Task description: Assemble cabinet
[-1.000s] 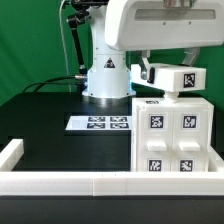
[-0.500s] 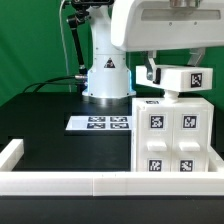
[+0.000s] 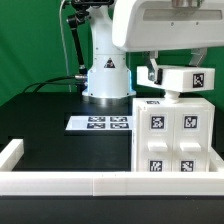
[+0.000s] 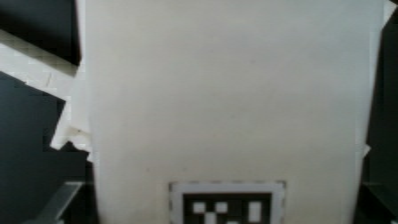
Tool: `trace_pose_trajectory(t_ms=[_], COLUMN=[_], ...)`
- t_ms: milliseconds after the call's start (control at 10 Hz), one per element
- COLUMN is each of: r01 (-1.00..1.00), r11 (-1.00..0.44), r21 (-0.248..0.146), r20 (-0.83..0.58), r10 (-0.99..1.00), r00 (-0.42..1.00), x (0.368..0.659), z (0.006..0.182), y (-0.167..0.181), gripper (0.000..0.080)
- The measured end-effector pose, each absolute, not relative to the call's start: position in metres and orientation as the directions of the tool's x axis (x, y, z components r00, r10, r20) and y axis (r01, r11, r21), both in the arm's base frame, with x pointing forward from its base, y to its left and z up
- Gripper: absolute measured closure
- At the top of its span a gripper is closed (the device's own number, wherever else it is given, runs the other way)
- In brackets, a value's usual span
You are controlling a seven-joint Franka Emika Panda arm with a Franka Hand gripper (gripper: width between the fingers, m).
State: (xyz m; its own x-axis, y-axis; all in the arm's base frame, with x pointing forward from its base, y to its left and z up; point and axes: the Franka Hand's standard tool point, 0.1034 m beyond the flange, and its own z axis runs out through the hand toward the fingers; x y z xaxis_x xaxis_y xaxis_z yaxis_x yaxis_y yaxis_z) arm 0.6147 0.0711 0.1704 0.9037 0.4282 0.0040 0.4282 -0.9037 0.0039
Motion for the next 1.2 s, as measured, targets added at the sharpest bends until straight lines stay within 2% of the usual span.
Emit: trace_pose_trajectory(t_ms=[1200], r01=[0.461], r11=[-0.887], r21=[0.001], r20=[0.003], r10=[0.461], r00=[0.887], x=[0.6198], z=[0.1682], y=[0.0812], gripper=[0.0239])
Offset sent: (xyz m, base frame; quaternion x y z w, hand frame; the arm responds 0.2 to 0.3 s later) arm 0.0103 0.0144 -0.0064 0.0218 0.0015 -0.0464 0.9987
